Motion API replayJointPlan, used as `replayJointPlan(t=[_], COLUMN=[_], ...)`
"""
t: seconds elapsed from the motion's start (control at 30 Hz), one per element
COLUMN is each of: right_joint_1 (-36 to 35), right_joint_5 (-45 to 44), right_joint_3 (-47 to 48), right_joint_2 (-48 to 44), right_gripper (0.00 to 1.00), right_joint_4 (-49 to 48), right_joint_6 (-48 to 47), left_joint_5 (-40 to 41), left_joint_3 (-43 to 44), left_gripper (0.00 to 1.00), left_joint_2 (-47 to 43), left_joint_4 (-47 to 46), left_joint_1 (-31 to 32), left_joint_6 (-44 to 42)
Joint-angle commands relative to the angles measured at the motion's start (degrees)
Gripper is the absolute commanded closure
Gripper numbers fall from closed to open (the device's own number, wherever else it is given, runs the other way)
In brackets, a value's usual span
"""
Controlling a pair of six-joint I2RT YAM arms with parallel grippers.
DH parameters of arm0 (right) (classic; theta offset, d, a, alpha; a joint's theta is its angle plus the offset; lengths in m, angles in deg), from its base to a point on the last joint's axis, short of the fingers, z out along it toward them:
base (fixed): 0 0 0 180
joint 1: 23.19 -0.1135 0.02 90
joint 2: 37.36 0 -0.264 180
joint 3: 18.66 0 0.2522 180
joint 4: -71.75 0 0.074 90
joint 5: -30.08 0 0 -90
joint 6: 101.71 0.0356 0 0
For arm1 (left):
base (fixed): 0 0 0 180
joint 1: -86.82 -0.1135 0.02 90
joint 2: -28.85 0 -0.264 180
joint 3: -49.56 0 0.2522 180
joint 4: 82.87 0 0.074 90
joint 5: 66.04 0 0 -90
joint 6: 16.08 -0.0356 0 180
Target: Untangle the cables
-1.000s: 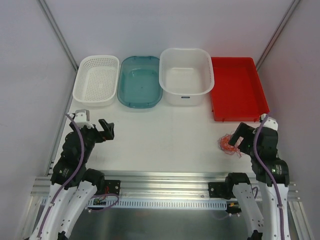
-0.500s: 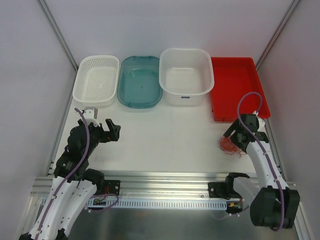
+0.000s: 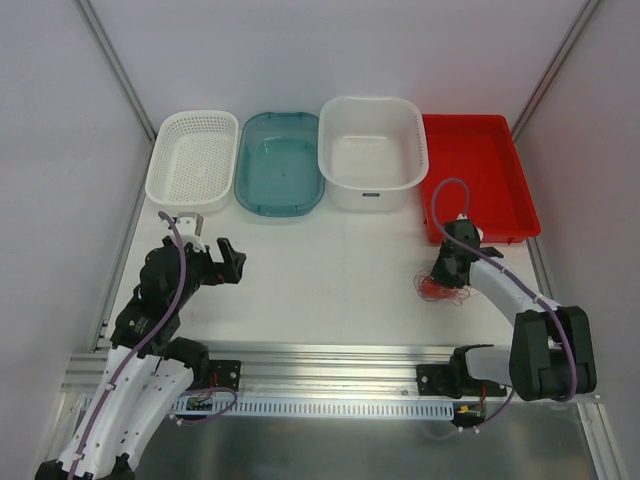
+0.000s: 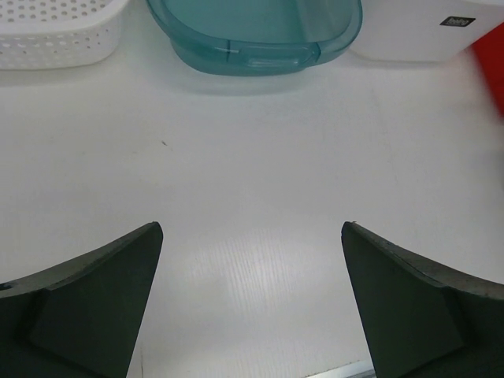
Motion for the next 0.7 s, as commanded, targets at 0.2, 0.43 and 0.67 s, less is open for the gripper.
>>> replayJointPlan(t=[0.2, 0.43, 0.67], right_joint_1=[-18.07, -31.17, -32.68], right_joint_5=[16.94, 20.92, 16.27], right_joint_3=[8.78, 16.87, 16.8], right_joint_2=[2.1, 12.64, 13.98], right_gripper=[0.99, 0.88, 0.56], right_joint_4=[-7.16, -12.52, -11.91], right_joint_6=[-6.19, -7.69, -5.84], left_joint_5=[-11.33, -22.85, -22.6], left_joint_3=[0.59, 3.05, 3.06], left_gripper=[0.01, 0.01, 0.01], left_joint_2=[10.48, 20.94, 27.8], left_joint_4=[-1.51, -1.77, -4.05], left_joint_1=[-0.65, -0.39, 5.93], left_joint_6=[-0.51, 7.21, 13.81])
